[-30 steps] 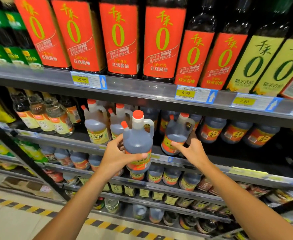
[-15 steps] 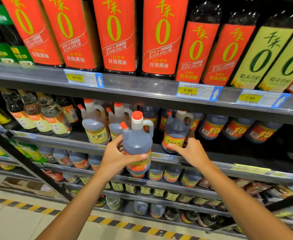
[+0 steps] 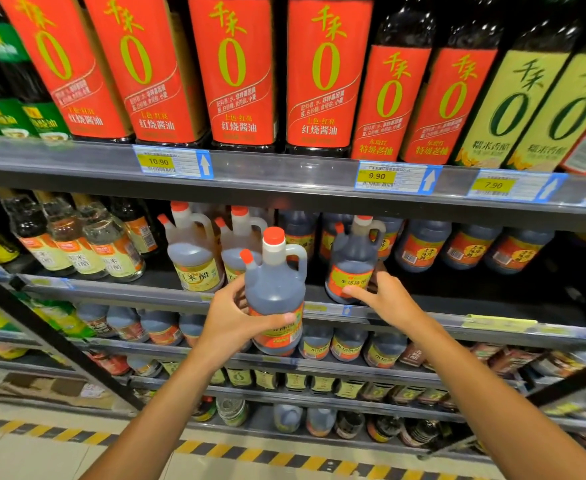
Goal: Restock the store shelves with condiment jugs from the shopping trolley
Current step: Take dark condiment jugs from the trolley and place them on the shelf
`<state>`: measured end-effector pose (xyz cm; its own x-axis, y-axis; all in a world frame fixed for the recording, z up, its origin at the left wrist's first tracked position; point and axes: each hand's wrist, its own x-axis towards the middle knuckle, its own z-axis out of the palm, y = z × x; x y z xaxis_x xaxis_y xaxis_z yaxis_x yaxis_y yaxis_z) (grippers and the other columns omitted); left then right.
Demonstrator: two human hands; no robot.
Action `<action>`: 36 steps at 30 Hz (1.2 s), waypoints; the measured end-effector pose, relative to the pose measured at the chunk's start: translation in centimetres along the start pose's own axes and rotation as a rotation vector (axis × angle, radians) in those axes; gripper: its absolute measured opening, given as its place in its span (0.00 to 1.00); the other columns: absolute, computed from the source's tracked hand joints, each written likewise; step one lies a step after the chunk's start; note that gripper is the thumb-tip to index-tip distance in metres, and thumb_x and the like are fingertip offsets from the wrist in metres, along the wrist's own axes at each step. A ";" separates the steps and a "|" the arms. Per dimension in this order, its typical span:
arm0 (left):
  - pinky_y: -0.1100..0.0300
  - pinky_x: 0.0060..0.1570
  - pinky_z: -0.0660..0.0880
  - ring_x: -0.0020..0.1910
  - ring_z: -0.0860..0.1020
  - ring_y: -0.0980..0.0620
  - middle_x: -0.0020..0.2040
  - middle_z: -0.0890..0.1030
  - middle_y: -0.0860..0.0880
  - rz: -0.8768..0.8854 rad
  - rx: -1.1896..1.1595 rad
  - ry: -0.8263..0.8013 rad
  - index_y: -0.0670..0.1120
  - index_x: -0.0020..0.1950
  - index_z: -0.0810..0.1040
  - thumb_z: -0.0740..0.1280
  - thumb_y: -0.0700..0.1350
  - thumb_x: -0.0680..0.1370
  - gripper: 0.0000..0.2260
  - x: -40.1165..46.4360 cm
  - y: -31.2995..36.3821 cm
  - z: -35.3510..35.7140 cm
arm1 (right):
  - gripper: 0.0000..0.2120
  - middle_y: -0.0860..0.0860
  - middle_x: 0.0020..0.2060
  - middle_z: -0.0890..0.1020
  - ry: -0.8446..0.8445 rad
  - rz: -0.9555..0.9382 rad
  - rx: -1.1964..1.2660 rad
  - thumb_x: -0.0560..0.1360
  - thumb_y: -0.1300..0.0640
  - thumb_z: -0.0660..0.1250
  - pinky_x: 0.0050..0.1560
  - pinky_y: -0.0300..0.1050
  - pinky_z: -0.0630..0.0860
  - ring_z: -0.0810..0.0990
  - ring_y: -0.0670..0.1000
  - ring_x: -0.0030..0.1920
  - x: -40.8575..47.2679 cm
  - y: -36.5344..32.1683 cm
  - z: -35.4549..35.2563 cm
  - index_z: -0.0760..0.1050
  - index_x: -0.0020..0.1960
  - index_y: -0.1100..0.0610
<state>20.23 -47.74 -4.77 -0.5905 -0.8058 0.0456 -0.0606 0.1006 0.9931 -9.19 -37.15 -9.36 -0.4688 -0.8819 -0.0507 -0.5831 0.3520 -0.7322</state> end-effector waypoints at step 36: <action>0.58 0.45 0.79 0.54 0.79 0.47 0.55 0.79 0.49 0.086 0.350 0.058 0.48 0.57 0.70 0.84 0.43 0.62 0.31 6.3 -1.8 5.3 | 0.09 0.45 0.48 0.86 0.260 -0.474 0.034 0.82 0.52 0.66 0.48 0.53 0.80 0.84 0.45 0.50 -3.0 -10.5 -0.2 0.79 0.60 0.52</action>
<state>12.33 -49.90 -6.80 -0.5594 -0.8164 0.1433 -0.2906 0.3551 0.8885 -1.78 -38.17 -1.35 -0.3103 -0.8334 0.4573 -0.7509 -0.0801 -0.6555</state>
